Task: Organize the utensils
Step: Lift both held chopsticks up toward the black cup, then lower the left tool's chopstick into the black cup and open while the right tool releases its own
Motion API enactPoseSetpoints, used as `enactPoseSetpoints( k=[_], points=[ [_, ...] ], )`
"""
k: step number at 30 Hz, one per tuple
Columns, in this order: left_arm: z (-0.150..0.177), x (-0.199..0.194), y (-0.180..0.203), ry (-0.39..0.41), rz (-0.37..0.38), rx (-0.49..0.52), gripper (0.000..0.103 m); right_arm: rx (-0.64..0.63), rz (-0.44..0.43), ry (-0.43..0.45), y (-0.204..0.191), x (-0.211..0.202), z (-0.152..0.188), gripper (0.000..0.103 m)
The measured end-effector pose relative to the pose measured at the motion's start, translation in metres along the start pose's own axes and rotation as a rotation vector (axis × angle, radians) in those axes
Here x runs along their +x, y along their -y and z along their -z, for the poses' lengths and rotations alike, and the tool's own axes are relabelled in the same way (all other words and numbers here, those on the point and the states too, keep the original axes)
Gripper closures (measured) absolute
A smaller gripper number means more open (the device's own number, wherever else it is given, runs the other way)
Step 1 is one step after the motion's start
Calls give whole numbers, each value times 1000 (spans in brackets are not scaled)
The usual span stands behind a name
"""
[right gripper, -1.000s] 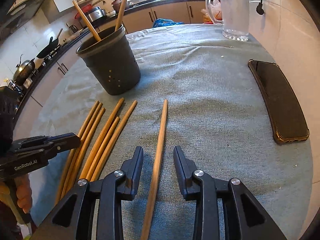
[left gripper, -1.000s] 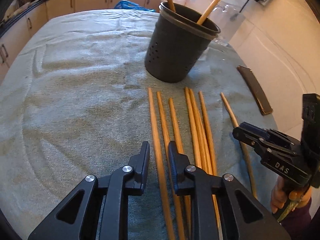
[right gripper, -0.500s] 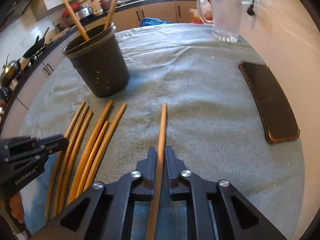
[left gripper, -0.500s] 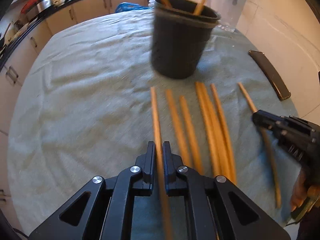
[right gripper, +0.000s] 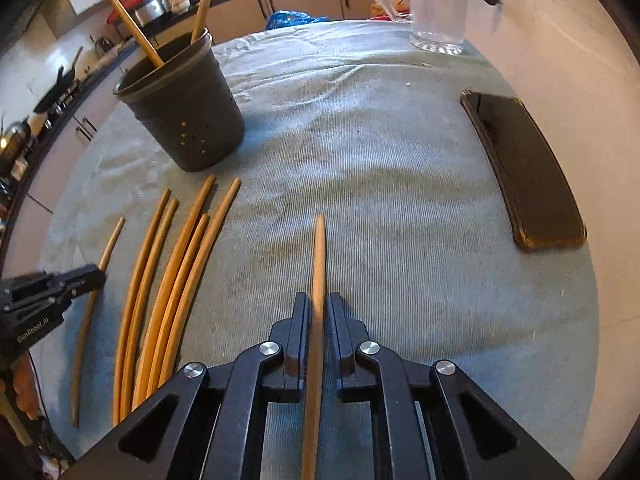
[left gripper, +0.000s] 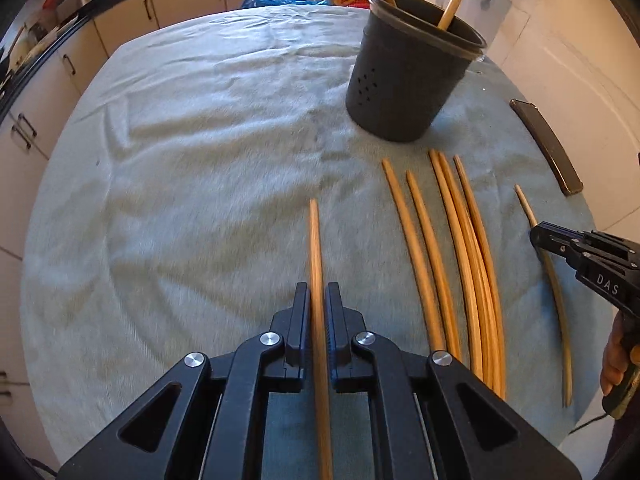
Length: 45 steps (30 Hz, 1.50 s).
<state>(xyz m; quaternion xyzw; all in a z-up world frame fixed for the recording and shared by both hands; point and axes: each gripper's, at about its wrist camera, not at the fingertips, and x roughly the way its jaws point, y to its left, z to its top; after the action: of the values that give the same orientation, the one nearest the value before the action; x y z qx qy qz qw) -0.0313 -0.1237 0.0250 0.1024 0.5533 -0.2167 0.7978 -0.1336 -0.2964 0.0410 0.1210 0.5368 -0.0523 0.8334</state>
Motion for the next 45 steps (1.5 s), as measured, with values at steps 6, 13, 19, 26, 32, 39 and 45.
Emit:
enactPoseSetpoints(
  k=[6, 13, 19, 26, 32, 39, 45],
  points=[
    [-15, 7, 1, 8, 19, 8, 96, -96, 85, -47, -16, 11, -22, 94],
    [-9, -2, -3, 60, 40, -20, 98, -80, 47, 16, -19, 4, -19, 97],
    [8, -62, -7, 199, 61, -49, 98, -37, -25, 178, -18, -51, -10, 97],
    [28, -131, 2, 369, 73, -31, 98, -22, -80, 354, -28, -122, 10, 96],
    [49, -175, 20, 493, 30, 20, 98, -42, -105, 457, -38, -160, 21, 96],
    [48, -201, 28, 561, 52, 12, 98, -56, -132, 516, -44, -182, 17, 96],
    [20, -226, 30, 625, 65, 7, 98, -62, -143, 578, -41, -205, -6, 96]
  ],
)
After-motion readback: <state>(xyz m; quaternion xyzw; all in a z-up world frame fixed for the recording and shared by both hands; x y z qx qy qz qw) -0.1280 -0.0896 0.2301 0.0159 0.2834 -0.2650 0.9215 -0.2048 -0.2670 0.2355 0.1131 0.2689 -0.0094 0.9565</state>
